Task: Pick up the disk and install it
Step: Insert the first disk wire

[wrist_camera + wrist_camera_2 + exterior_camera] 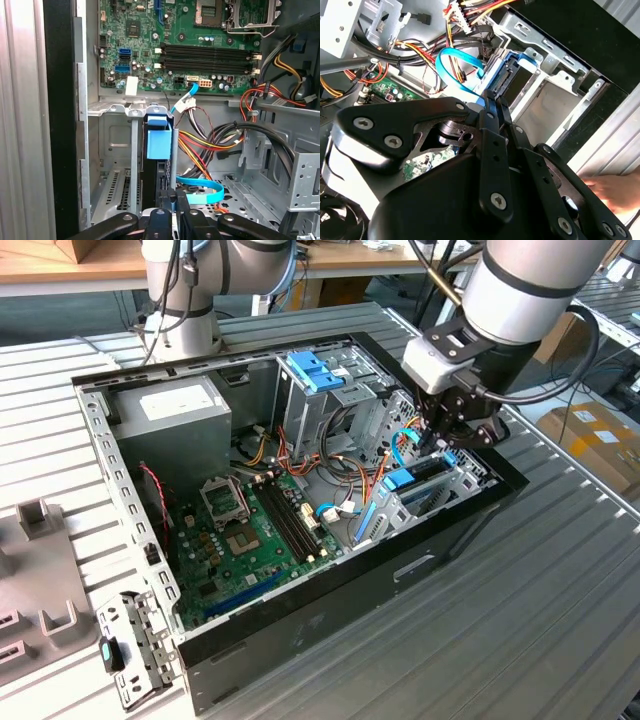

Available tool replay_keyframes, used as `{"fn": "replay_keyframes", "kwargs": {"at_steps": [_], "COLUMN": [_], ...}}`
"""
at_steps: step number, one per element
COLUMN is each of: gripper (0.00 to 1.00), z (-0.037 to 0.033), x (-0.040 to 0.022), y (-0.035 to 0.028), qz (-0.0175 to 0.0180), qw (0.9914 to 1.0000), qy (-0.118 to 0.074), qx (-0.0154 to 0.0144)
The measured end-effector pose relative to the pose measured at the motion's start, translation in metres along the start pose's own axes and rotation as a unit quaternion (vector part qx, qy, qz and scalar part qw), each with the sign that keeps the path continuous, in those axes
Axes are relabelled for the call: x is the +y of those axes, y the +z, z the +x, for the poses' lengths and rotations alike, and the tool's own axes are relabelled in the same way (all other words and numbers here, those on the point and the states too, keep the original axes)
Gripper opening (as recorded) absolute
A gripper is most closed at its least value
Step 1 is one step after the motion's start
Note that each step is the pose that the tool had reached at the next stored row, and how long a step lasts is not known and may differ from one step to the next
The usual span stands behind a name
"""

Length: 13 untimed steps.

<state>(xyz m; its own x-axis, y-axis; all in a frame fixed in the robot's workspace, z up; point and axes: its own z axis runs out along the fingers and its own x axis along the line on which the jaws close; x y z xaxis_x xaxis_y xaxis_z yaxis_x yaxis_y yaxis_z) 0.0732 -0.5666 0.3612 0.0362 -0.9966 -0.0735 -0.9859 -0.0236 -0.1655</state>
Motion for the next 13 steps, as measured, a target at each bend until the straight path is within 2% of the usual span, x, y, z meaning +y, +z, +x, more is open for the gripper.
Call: {"fn": "replay_keyframes", "kwargs": {"at_steps": [7, 13], "gripper": [0.16, 0.16], "z": [0.0012, 0.0021], "x": [0.0018, 0.0018], "y": [0.0070, 0.0069], "qz": [0.0008, 0.0008], "qw": [1.00000, 1.00000], "qy": [-0.002, -0.002], "qx": [-0.0002, -0.0002]}}
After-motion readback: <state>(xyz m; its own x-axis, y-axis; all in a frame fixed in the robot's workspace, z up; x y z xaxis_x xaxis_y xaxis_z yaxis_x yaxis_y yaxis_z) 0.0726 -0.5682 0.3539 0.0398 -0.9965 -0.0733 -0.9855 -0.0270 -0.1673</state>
